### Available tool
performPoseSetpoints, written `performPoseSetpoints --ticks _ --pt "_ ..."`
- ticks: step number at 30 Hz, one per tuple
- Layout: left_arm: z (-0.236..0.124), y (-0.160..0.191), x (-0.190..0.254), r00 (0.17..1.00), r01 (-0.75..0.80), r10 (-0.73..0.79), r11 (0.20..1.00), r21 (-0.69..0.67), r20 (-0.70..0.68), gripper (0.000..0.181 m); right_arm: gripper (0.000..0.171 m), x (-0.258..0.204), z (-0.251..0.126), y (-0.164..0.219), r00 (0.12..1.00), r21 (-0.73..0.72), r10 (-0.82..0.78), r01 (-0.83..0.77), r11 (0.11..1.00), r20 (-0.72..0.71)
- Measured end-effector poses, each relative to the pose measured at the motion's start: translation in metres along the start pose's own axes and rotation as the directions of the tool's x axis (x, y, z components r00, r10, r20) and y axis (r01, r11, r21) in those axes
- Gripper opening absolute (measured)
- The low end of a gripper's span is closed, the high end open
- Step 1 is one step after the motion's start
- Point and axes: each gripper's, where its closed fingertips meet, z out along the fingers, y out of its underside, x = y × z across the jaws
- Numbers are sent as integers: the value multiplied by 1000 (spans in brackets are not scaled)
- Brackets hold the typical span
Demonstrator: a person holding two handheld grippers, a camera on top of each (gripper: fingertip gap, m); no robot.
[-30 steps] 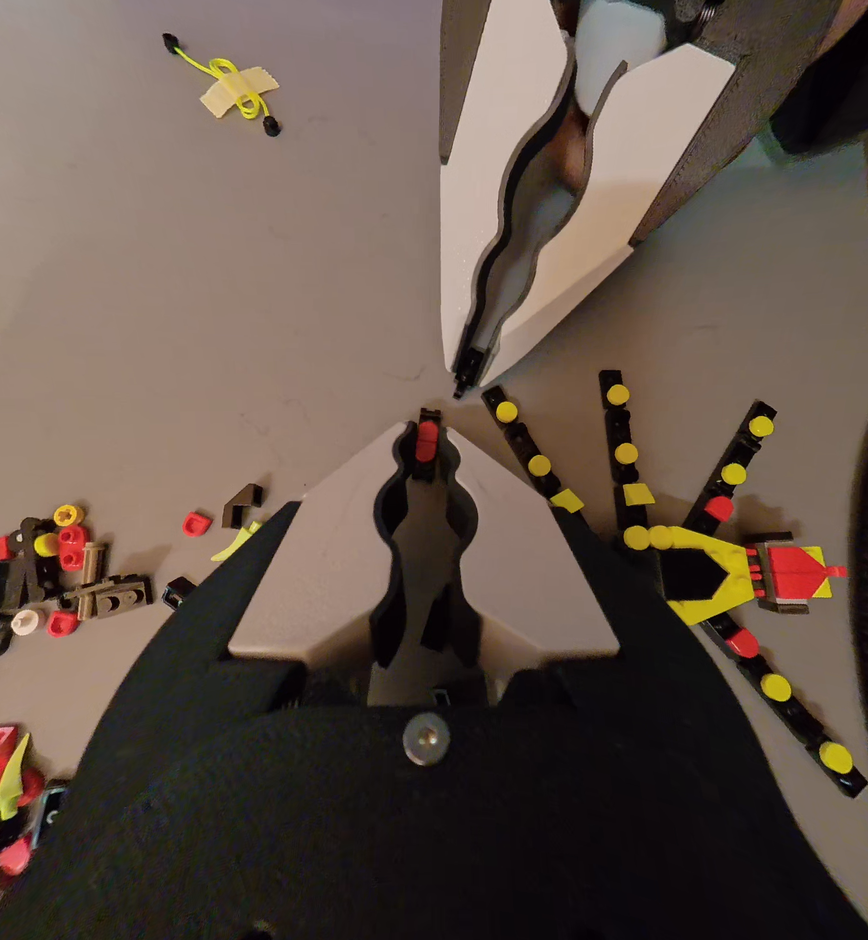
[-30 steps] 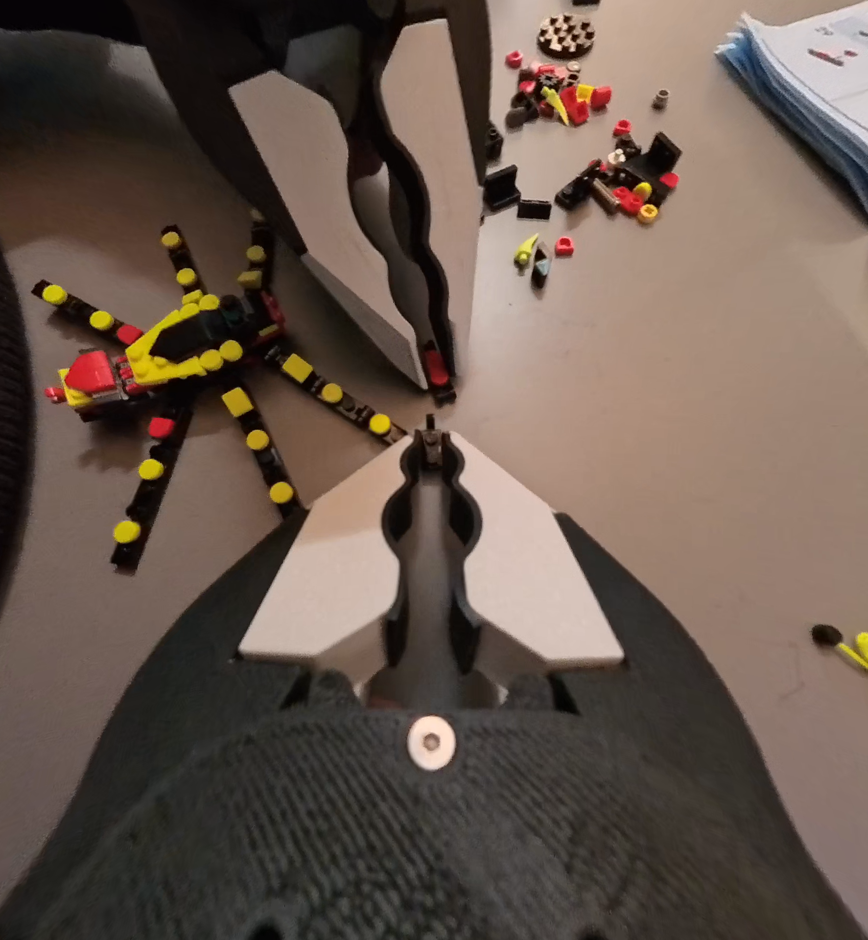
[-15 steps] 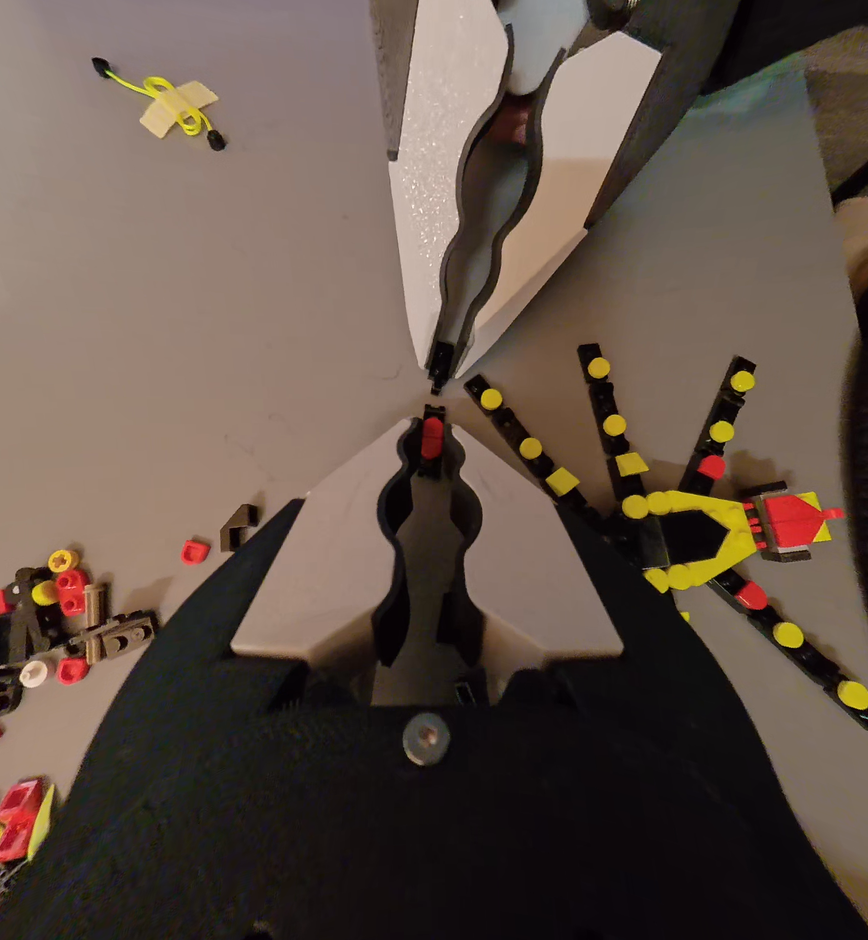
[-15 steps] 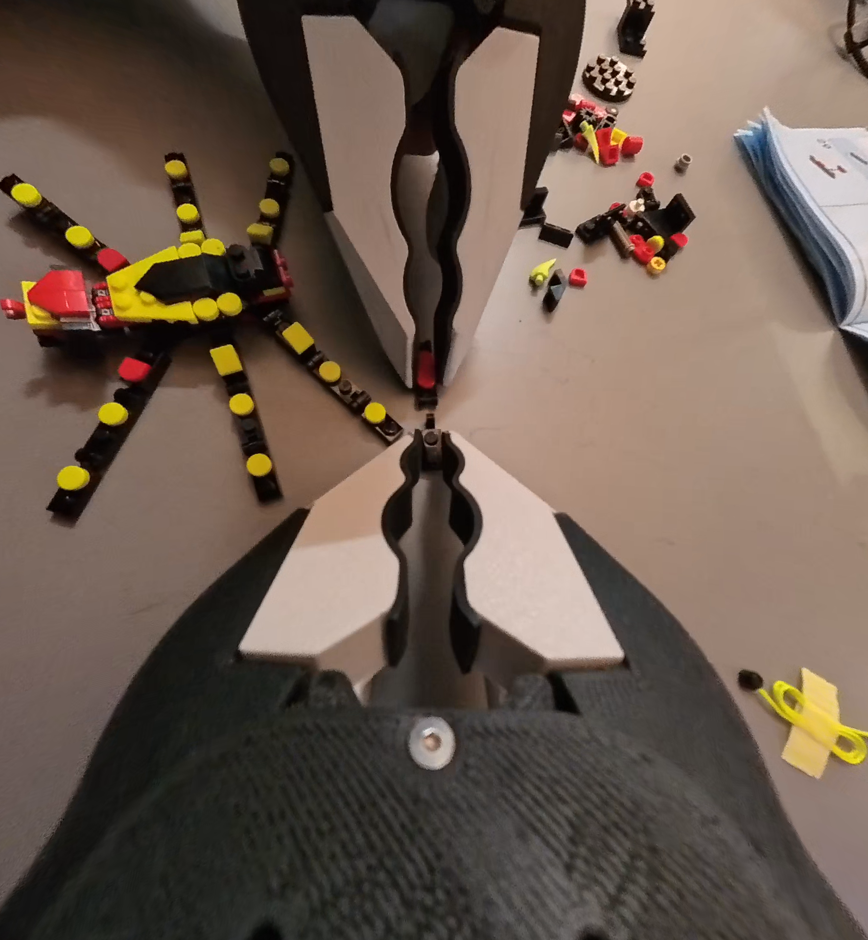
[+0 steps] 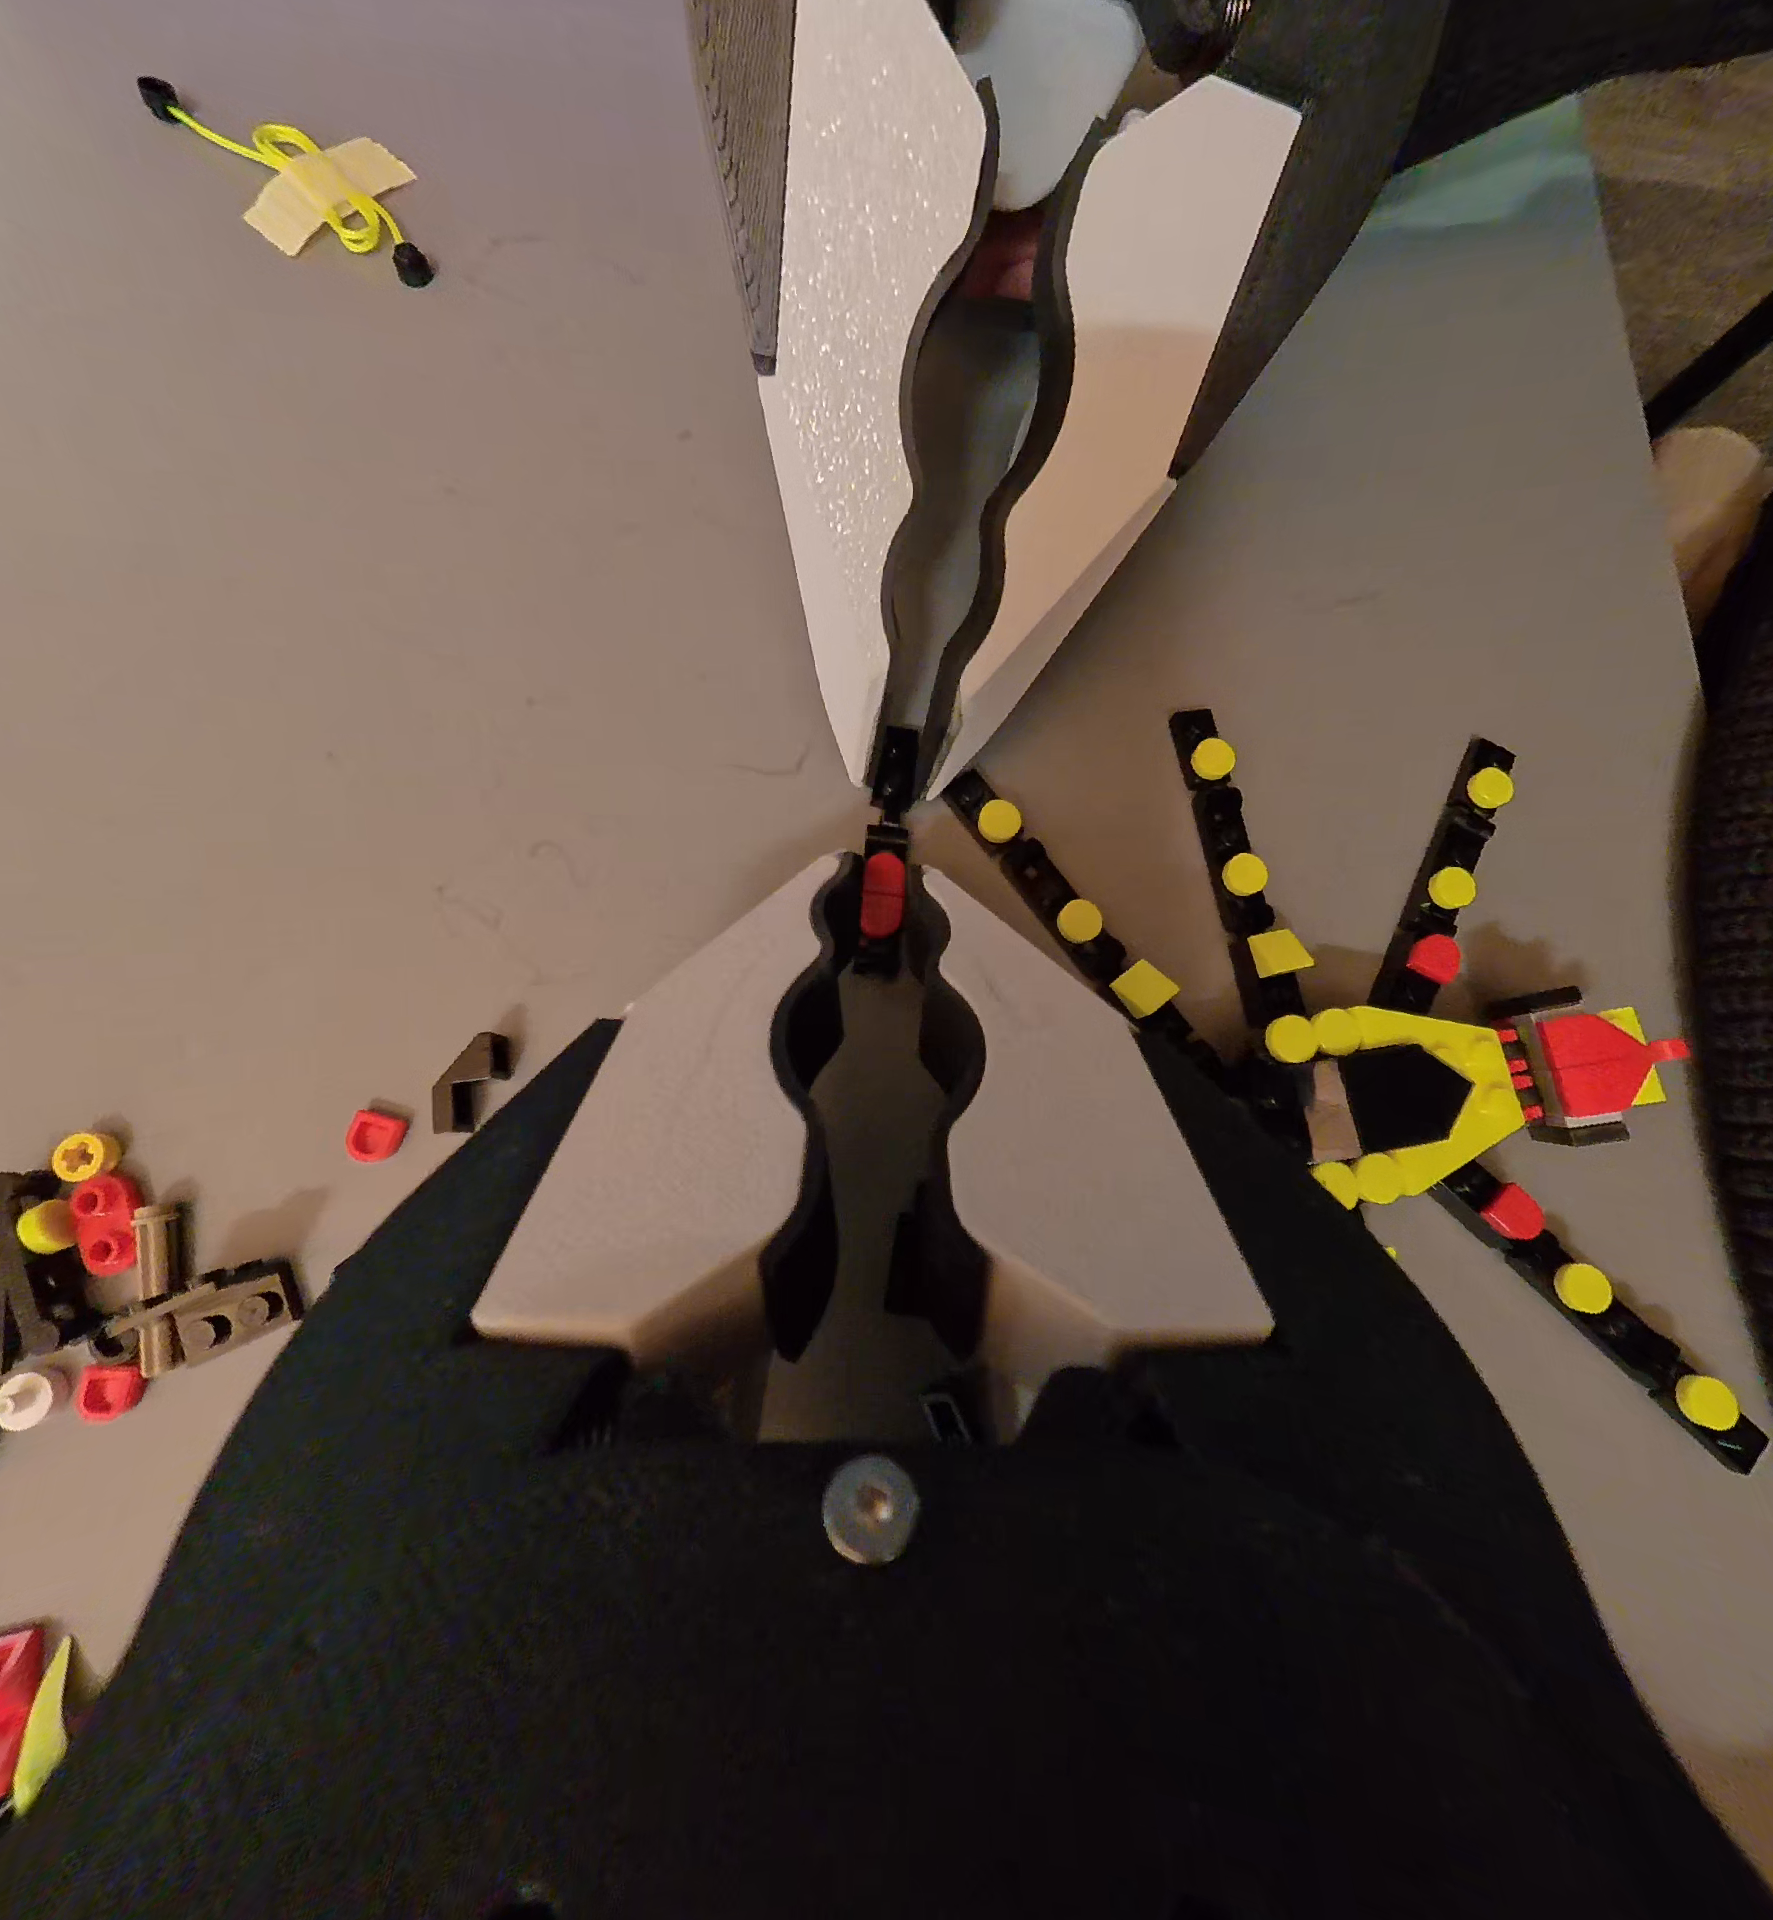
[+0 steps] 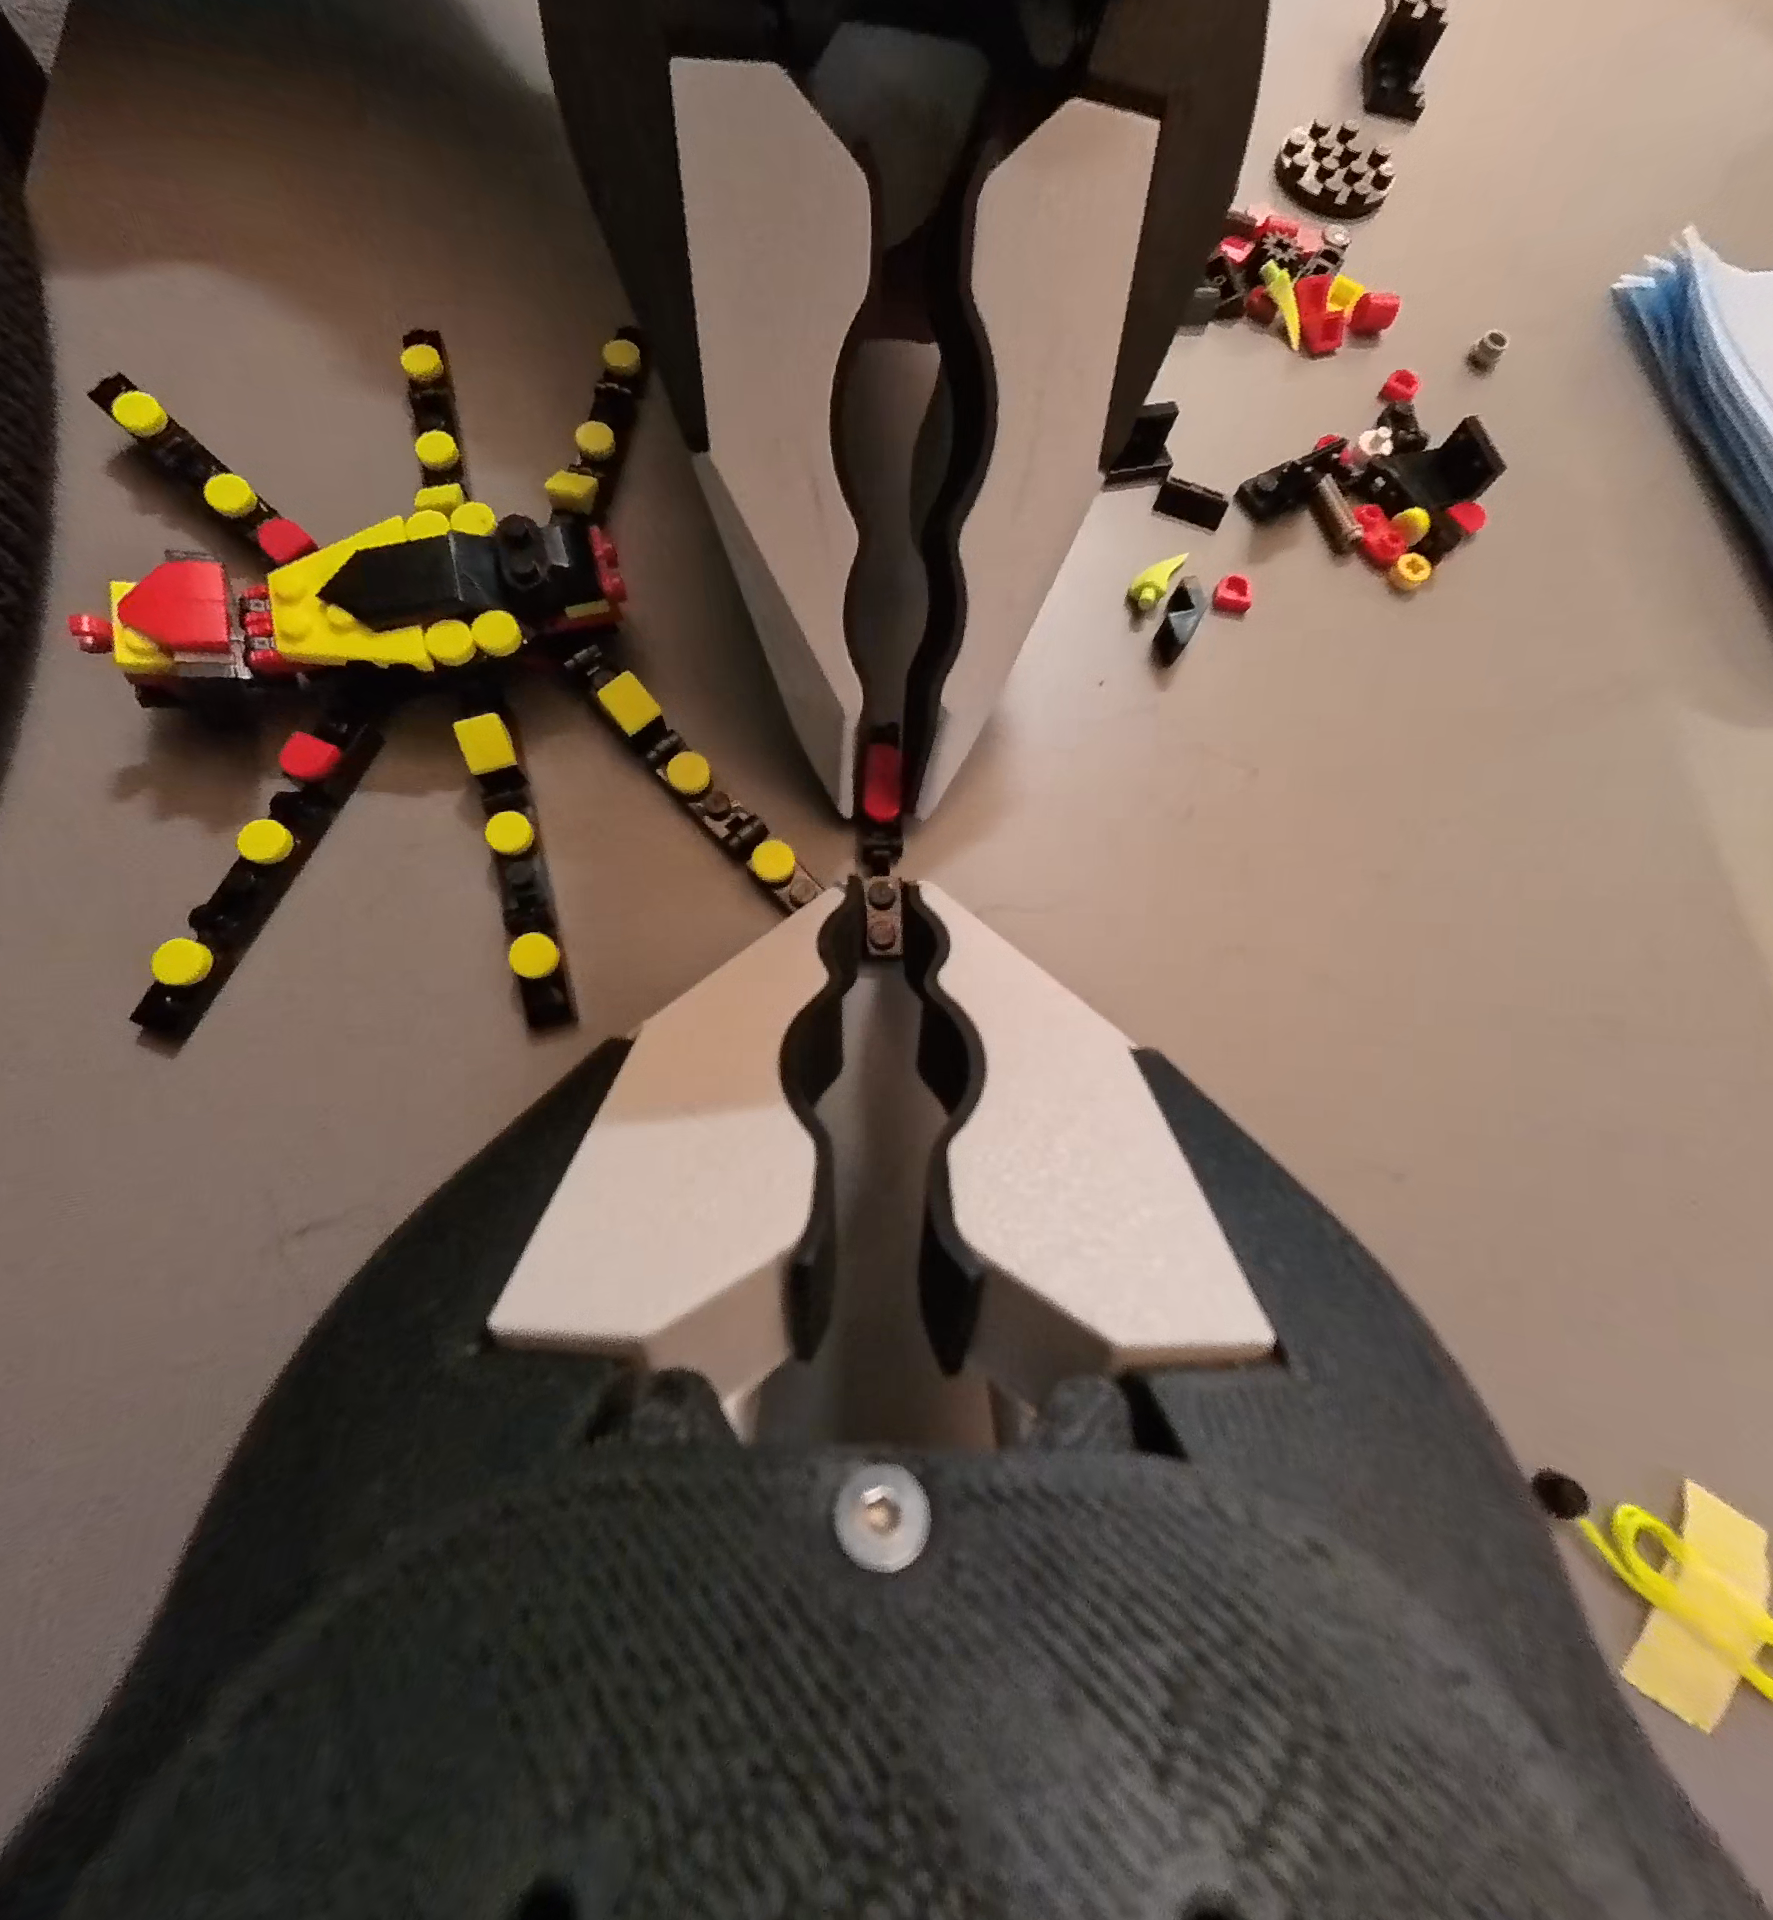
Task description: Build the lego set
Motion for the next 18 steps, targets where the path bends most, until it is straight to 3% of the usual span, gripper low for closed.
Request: performPoseSetpoints --ticks 18 --pt "0 -1 0 997 57 -57 998 2 -55 8 5 -1 2 -1 997 3 10 -11 1000 82"
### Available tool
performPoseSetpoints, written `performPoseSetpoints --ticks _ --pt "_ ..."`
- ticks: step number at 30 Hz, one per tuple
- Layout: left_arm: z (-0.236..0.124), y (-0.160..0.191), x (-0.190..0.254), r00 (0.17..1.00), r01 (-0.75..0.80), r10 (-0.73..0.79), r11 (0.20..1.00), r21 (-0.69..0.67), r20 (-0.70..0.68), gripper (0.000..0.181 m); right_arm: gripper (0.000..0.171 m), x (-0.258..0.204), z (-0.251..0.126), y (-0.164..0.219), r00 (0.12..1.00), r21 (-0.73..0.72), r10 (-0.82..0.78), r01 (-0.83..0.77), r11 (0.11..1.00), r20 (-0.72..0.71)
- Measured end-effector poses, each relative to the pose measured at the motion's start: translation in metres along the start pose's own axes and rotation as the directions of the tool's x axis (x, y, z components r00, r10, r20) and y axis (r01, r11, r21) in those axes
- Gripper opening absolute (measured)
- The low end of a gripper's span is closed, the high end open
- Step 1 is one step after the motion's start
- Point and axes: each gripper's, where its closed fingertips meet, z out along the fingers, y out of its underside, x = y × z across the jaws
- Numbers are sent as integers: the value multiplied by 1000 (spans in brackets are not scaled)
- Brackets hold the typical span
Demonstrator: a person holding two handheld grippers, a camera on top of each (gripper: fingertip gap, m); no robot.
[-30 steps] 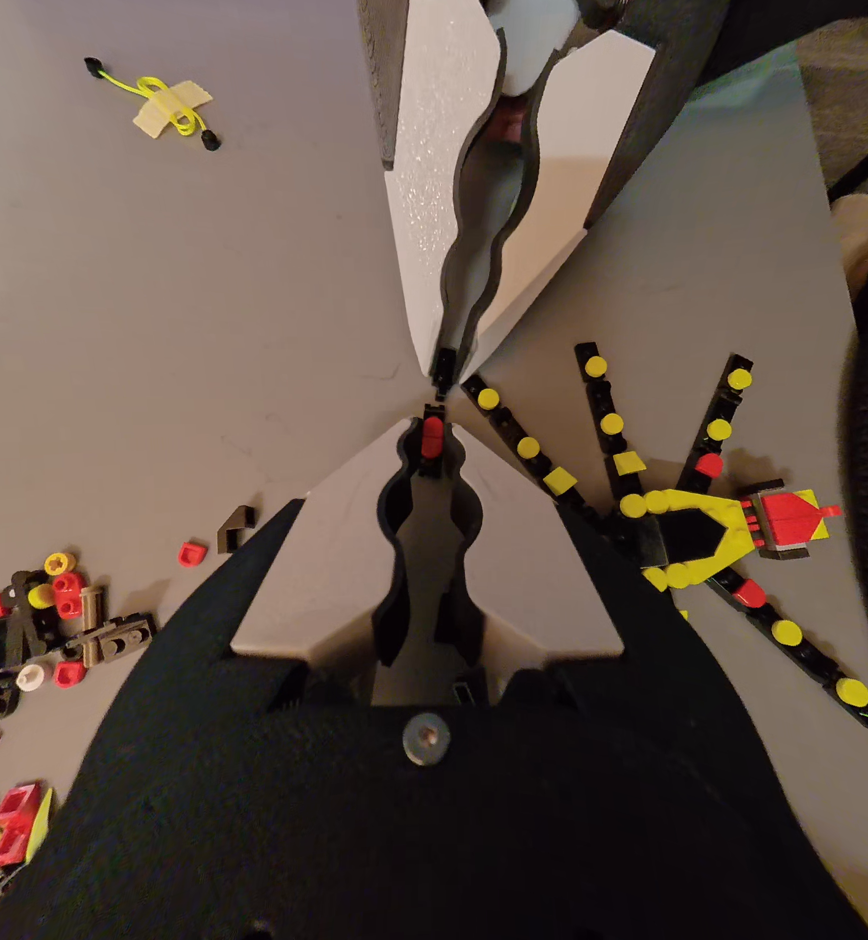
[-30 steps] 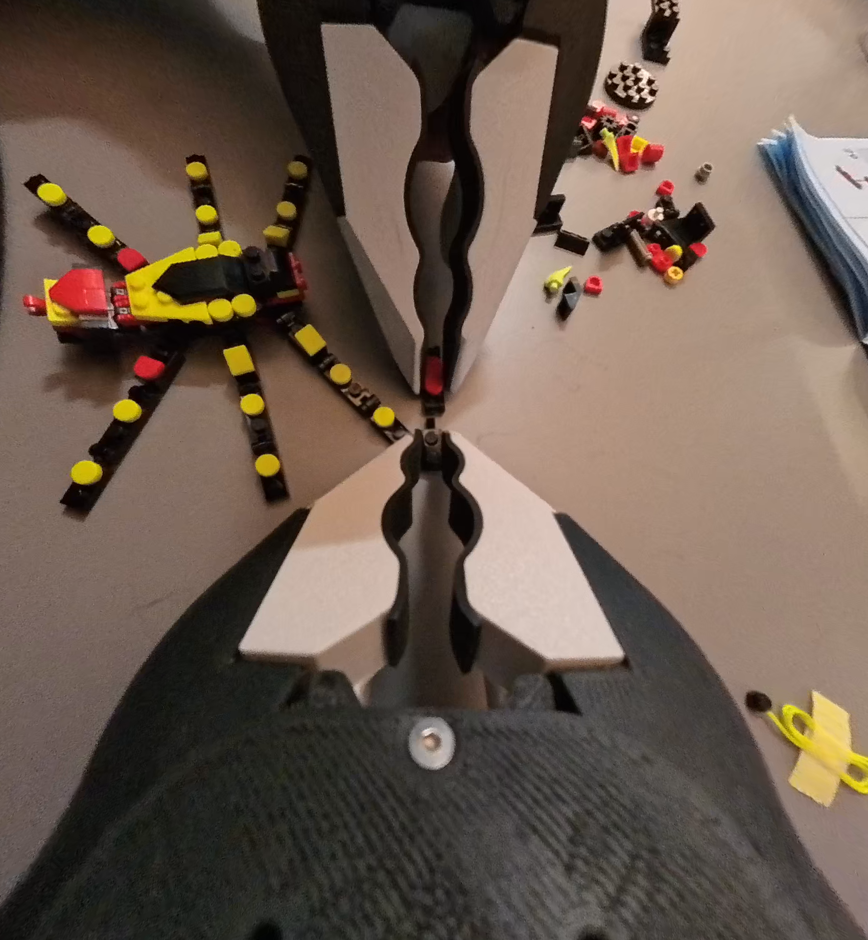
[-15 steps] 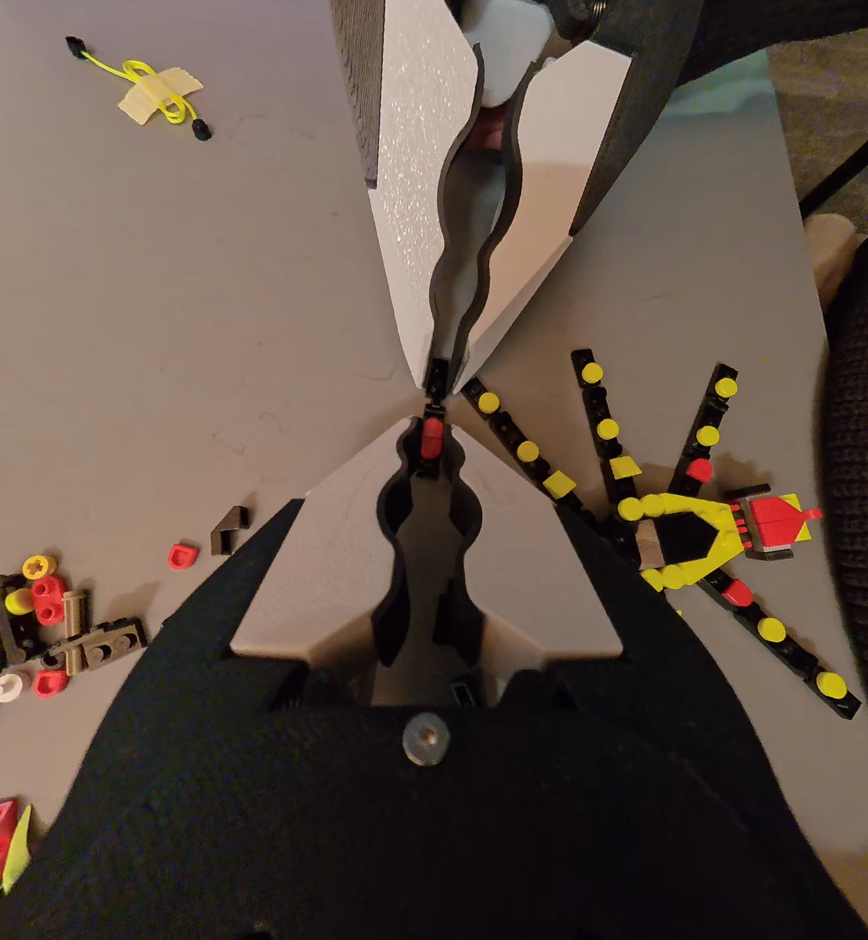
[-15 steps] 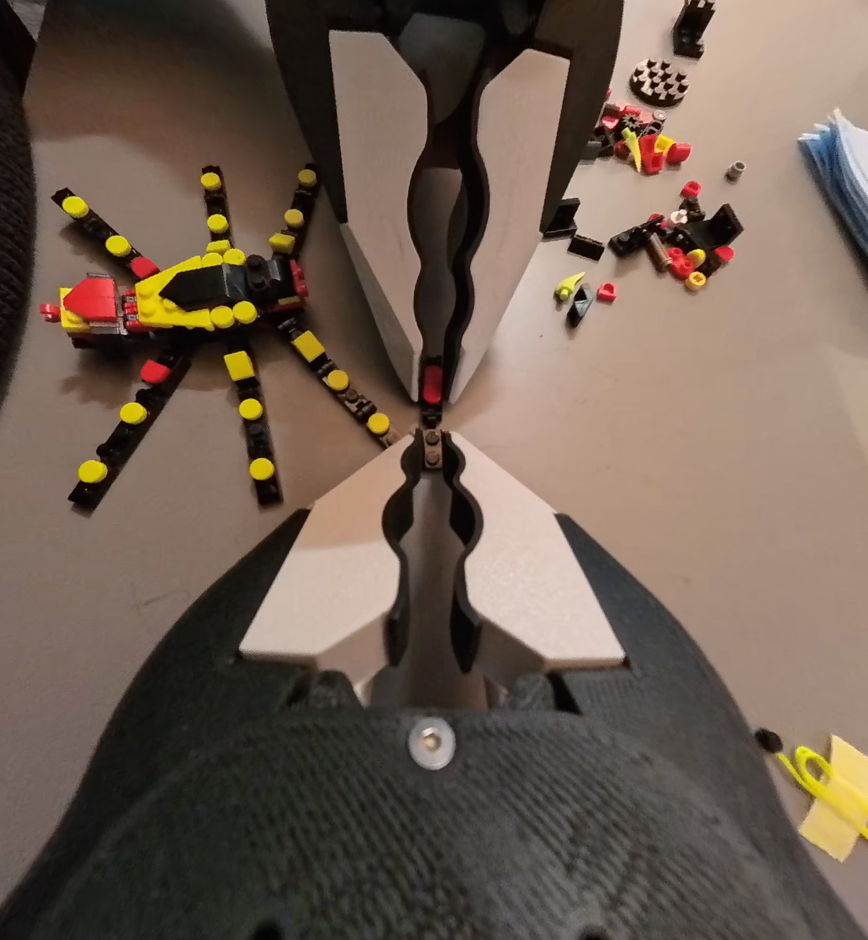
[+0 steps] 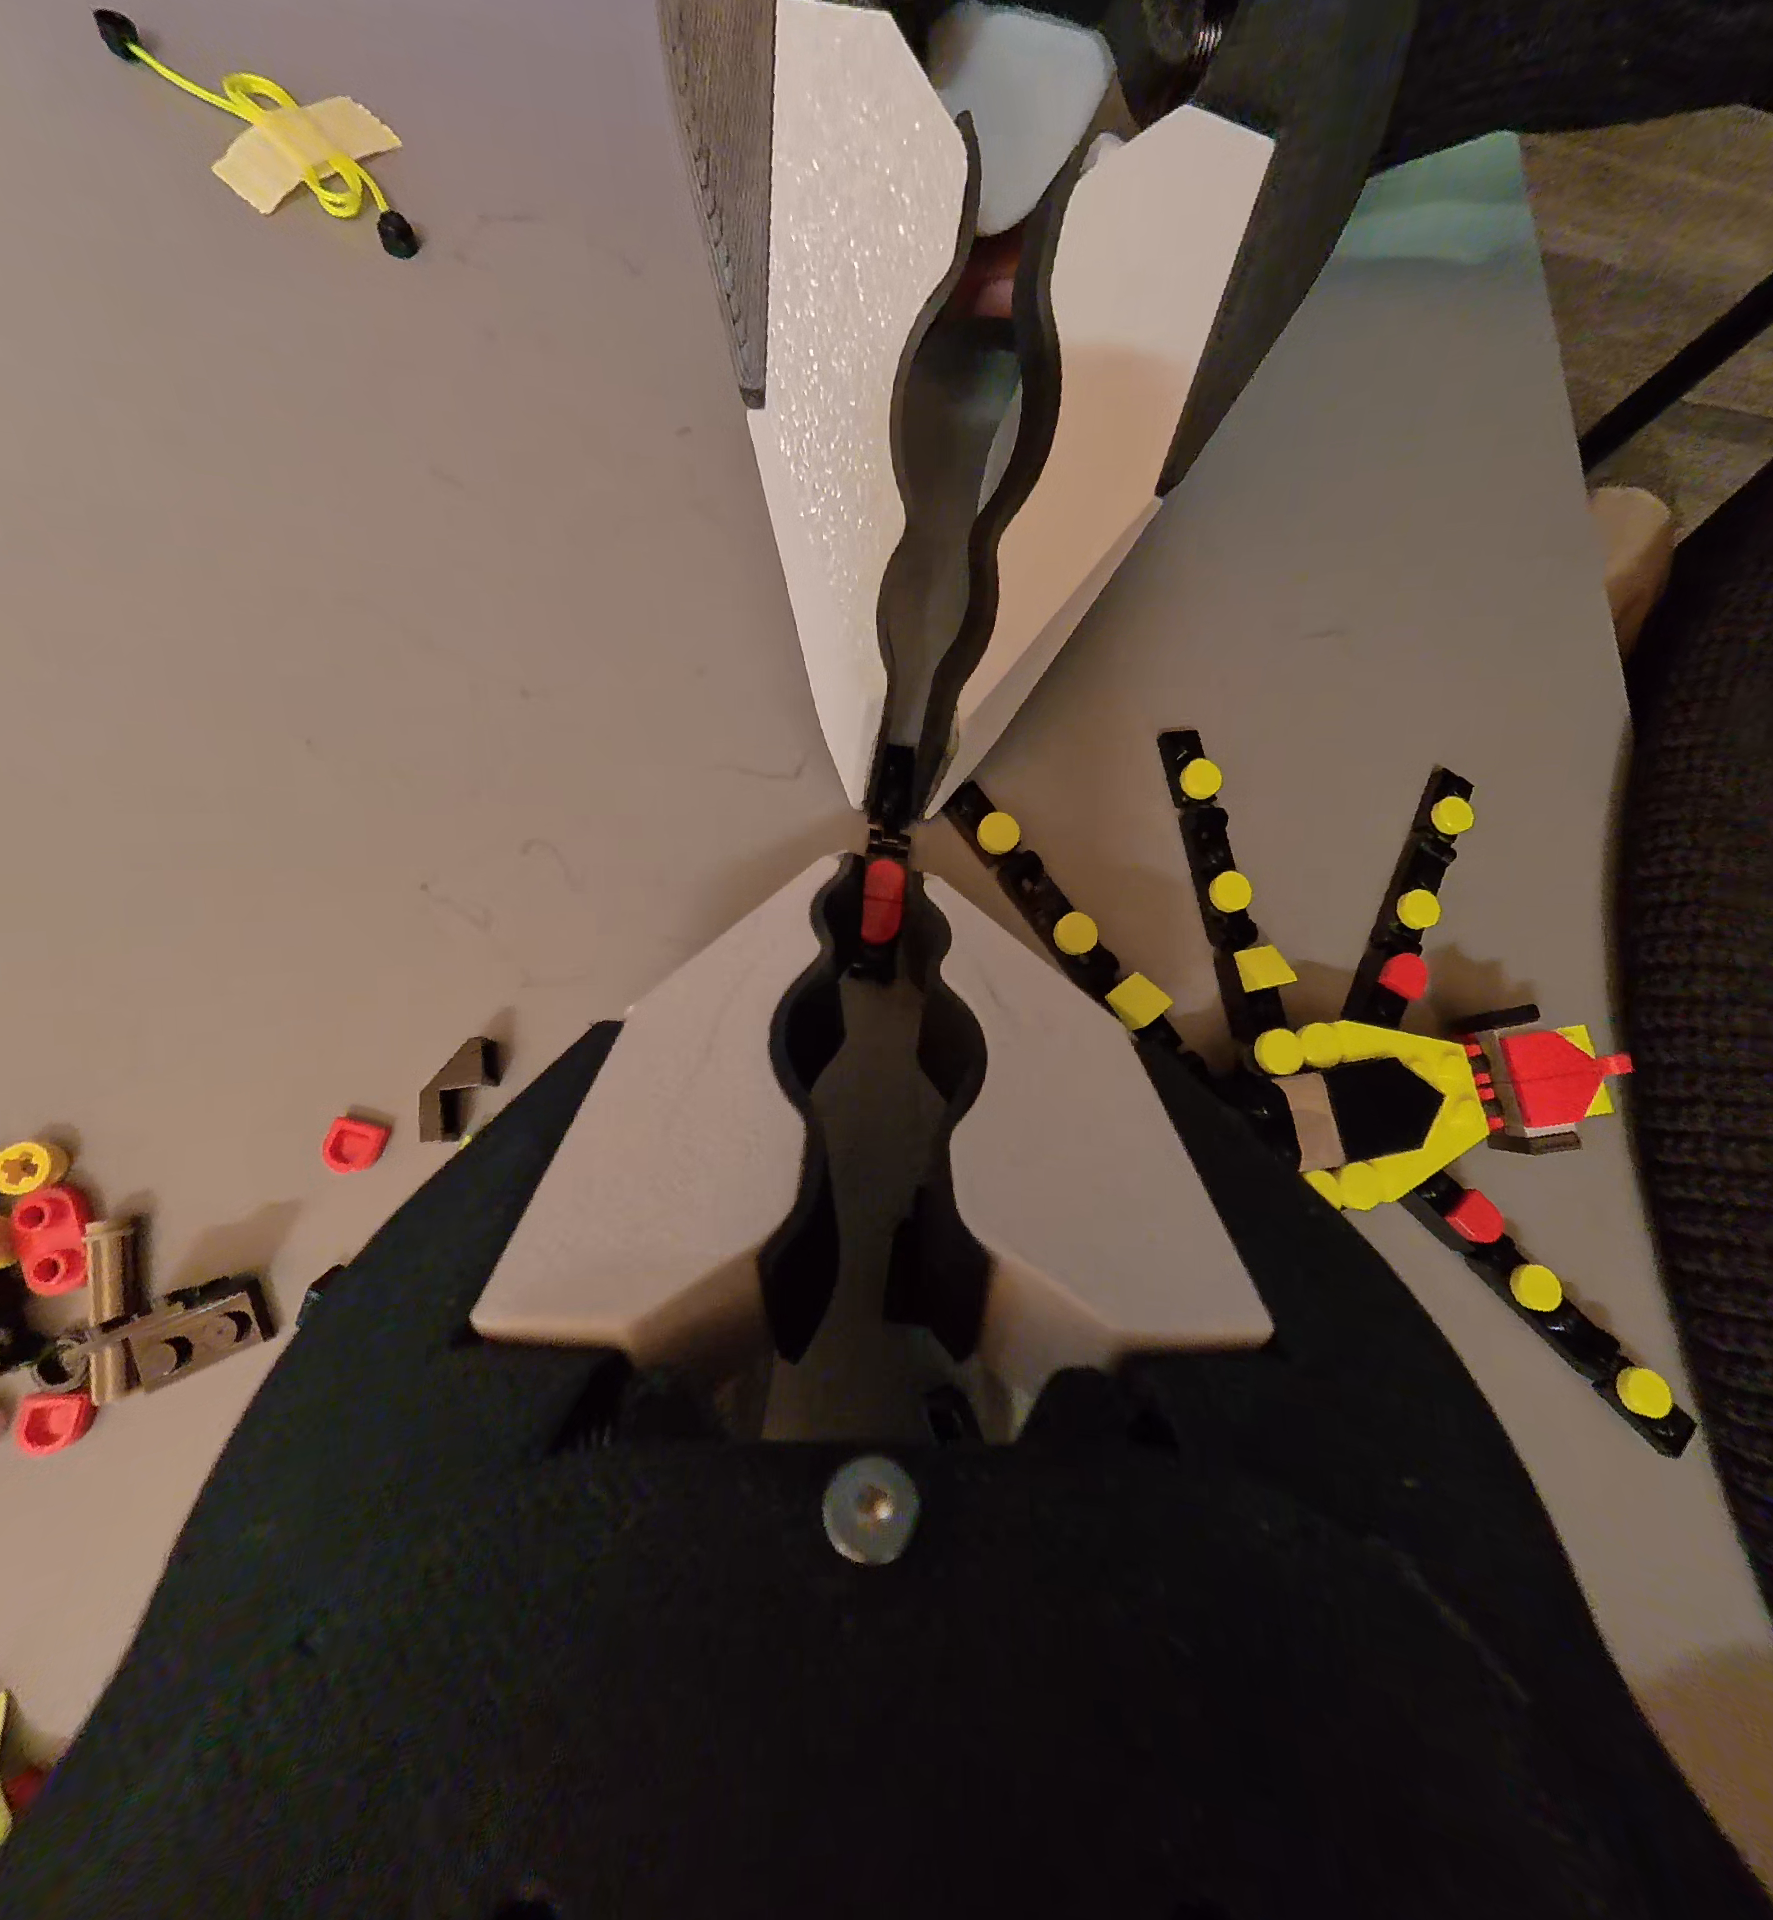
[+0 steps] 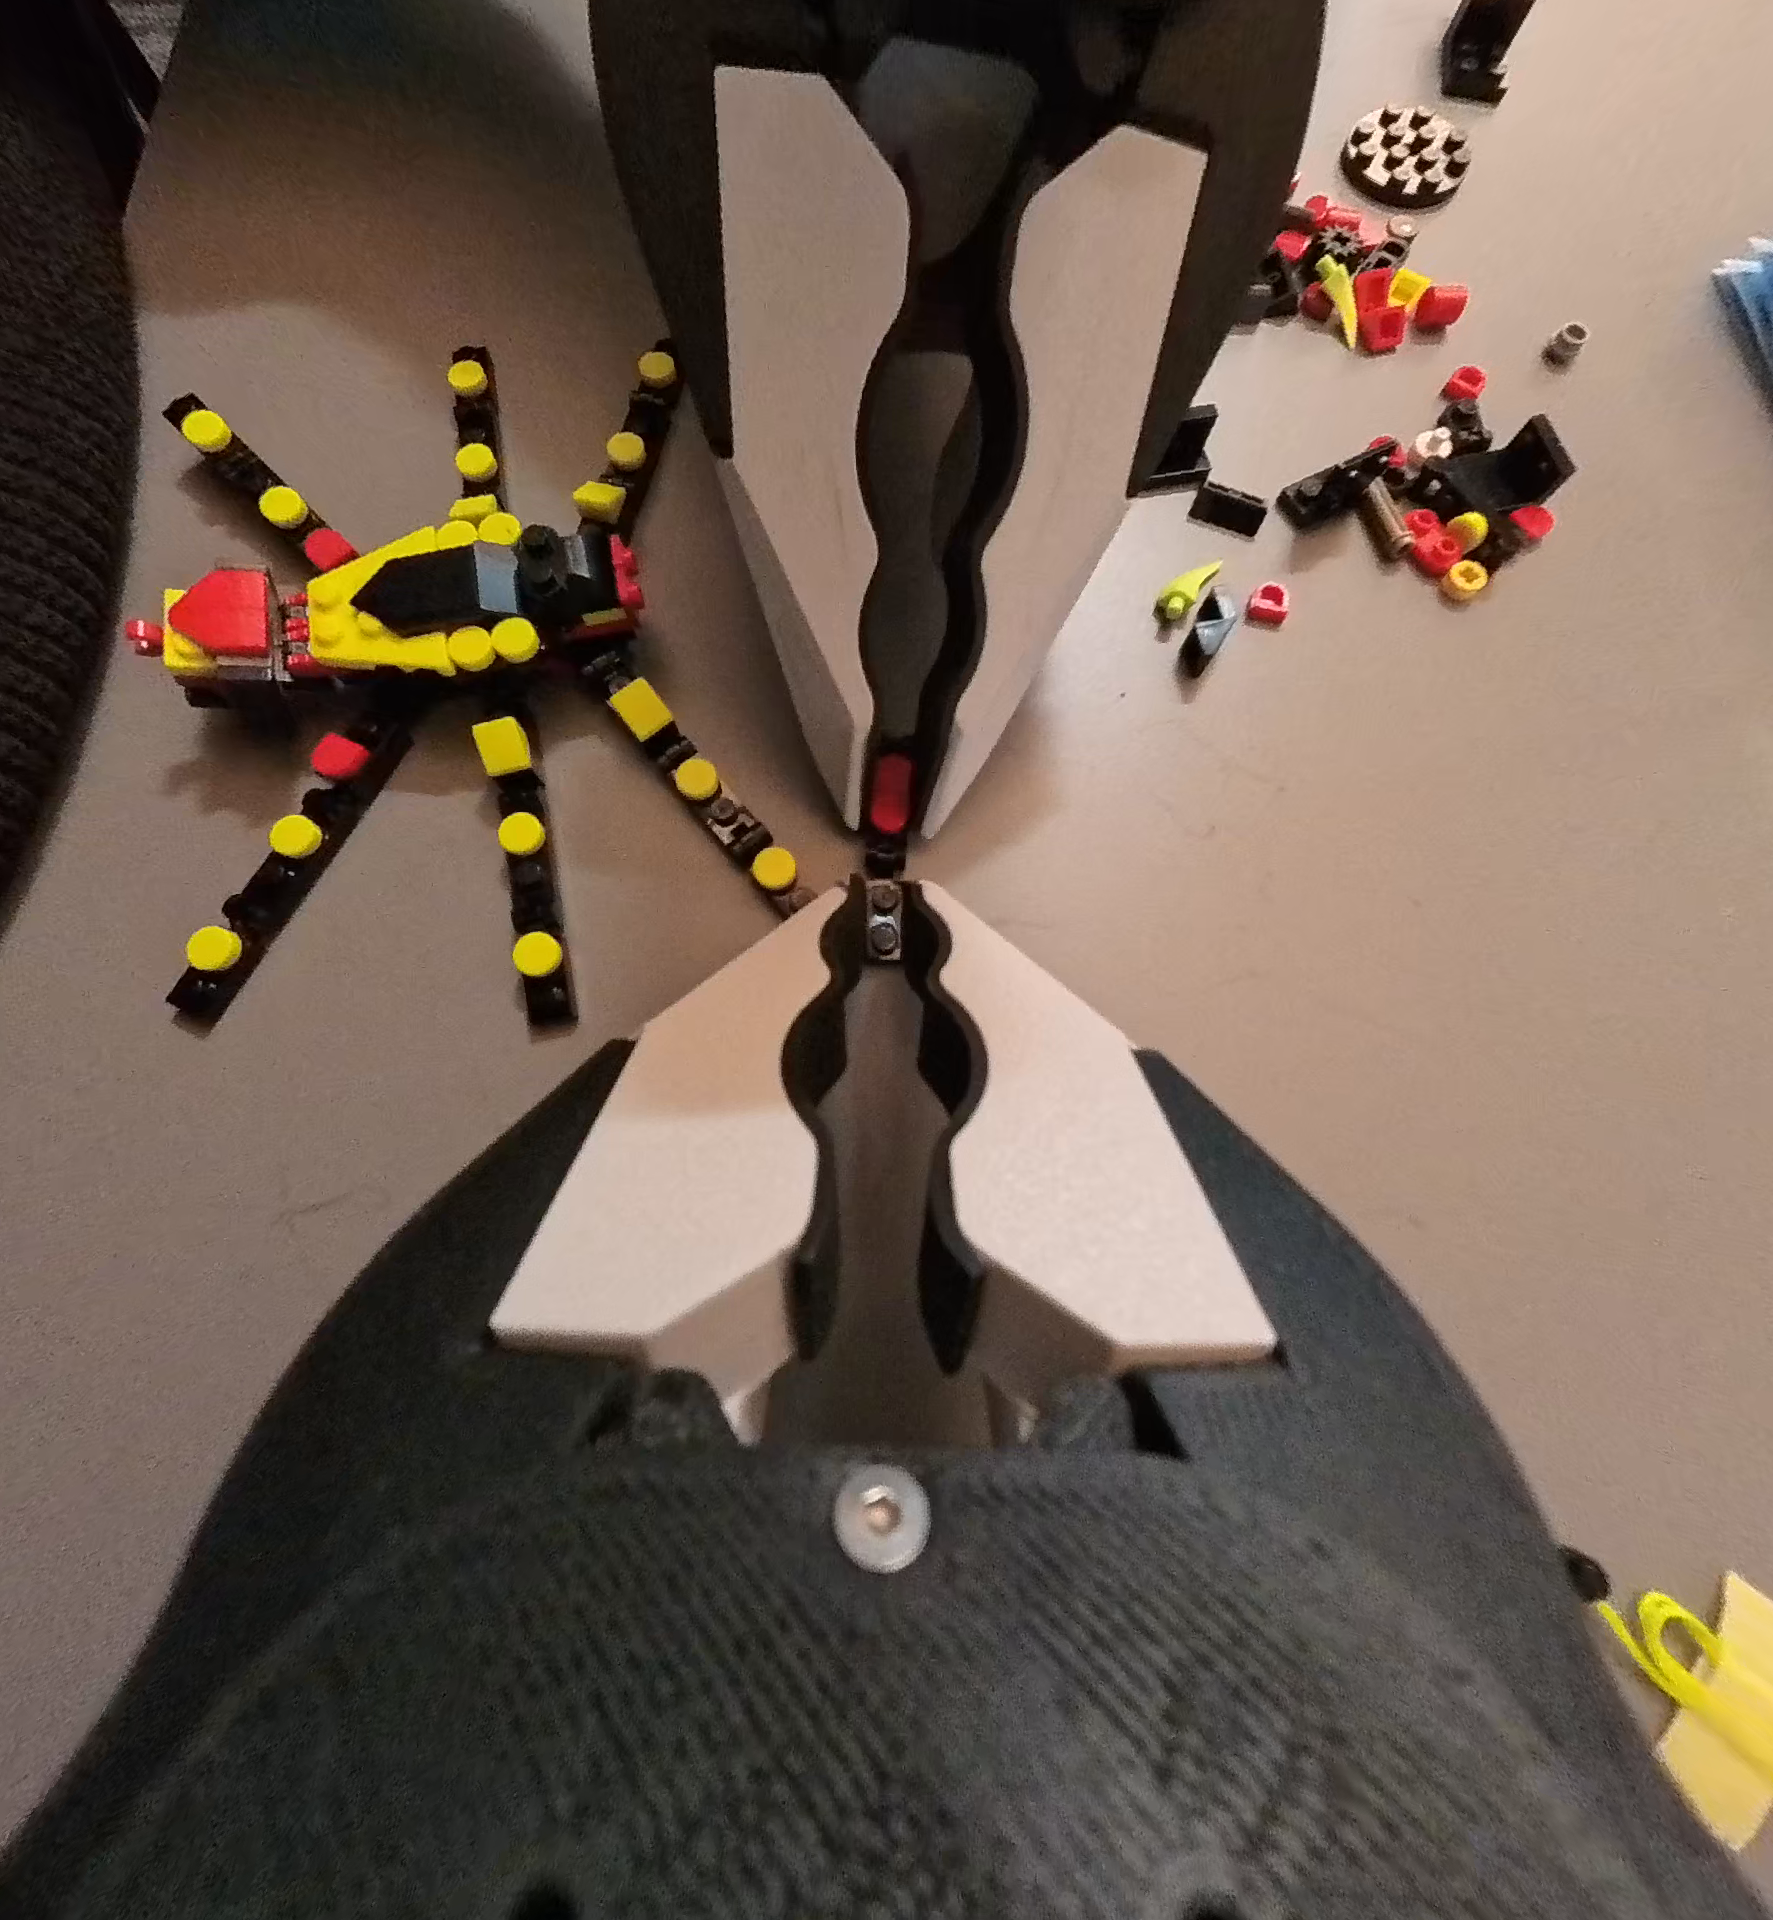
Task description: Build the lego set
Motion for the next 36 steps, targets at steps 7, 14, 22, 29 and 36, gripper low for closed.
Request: performPoseSetpoints --ticks 7,14,22,29,36 --pt "0 0 0 1000 6 -6 1000 1 -3 8 6 0 1 -1 1000 -1 -9 9 1000 5" --pt "1 -1 1 1000 -9 9 1000 2 5 7 5 0 1 -1 1000 2 -2 1 1000 15" --pt "-37 -11 -19 984 1 -11 998 56 179 30 6 10 -1 1 999 -10 33 -33 999 -28" --pt "-98 -24 -41 929 183 -279 918 352 244 24 32 41 -22 16 974 -68 93 -109 992 -206" --pt "-126 8 -26 868 211 -359 892 399 343 22 31 39 -56 -6 942 11 97 -98 995 -322"
